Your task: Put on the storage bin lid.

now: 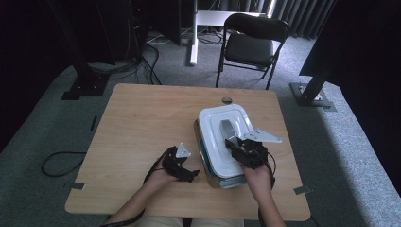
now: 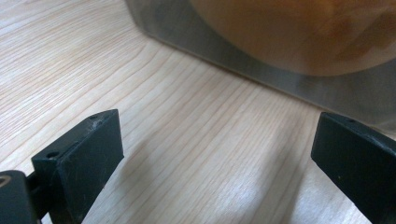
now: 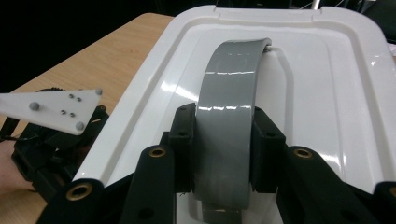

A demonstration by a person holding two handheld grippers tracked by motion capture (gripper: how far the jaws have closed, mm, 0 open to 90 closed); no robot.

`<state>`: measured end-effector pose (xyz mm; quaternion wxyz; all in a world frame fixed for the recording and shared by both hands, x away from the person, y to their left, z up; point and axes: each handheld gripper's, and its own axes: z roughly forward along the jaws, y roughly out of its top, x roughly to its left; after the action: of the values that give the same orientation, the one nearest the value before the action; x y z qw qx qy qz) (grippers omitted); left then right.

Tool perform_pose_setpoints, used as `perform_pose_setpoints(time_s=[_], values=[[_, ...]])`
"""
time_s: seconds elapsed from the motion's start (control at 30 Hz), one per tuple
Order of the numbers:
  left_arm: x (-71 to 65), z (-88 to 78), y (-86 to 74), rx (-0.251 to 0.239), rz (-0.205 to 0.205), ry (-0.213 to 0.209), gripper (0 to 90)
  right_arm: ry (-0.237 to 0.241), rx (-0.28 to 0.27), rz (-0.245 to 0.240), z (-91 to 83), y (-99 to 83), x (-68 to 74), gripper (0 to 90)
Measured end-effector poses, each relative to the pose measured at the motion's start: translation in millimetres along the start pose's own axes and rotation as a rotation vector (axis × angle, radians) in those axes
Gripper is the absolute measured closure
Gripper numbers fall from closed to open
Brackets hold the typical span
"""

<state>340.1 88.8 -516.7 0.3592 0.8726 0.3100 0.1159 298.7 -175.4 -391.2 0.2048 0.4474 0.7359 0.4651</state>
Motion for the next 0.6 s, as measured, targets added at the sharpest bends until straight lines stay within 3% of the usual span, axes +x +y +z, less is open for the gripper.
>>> perform_pose_setpoints(time_s=[0.4,0.6], values=[[0.7,-6.2,-4.8,-0.017,-0.027,0.007,2.9,-0.009,0.062,-0.016,9.1,2.6,15.4,67.4],[-0.4,-7.3,-7.3,-0.016,-0.025,0.008,2.9,-0.01,0.074,-0.007,11.8,3.3,16.1,67.3]])
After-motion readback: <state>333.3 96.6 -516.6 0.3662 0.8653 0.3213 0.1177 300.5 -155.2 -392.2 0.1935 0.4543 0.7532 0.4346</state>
